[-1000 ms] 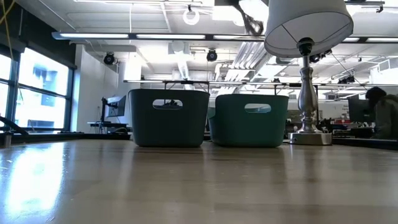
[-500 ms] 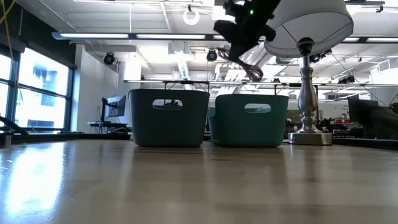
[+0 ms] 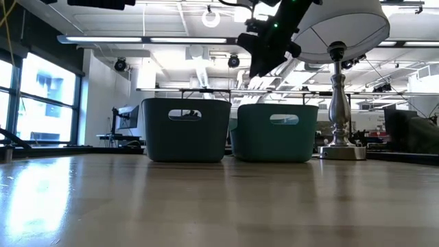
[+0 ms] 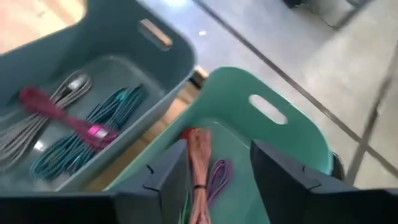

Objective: Pick & Place USB Port
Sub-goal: Return to Home Position

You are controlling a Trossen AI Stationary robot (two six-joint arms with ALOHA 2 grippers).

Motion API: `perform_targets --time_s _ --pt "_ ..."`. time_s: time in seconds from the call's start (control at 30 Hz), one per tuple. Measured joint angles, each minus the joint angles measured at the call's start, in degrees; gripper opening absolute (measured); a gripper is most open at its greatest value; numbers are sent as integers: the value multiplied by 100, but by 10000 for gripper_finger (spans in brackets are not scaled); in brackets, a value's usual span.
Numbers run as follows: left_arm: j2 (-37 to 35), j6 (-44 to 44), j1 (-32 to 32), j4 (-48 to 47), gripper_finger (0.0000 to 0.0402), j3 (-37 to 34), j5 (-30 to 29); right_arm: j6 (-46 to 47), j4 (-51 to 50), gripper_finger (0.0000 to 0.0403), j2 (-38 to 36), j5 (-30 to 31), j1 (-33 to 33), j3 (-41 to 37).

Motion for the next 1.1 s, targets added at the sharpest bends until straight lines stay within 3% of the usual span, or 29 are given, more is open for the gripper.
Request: perform_targets --time_s 0.17,0.3,0.4,0.57,0.77,1.1 --pt "-17 4 0 -111 188 0 -130 -178 -251 160 -32 -1099 0 0" --pt "-55 160 0 -338 170 0 -204 -349 -782 86 -178 -1389 125 0" --pt "-121 315 0 -513 124 0 -245 -543 -1039 16 -348 -1263 359 0" --pt "-366 770 0 -510 14 0 -256 -577 -1295 7 -839 -1207 875 0" --pt "-1097 1046 2 -577 3 0 -715 -447 -1917 1 -1757 -989 1515 0" --pt "-2715 868 2 -1125 1 8 -615 -668 -2439 0 -3048 -301 2855 0"
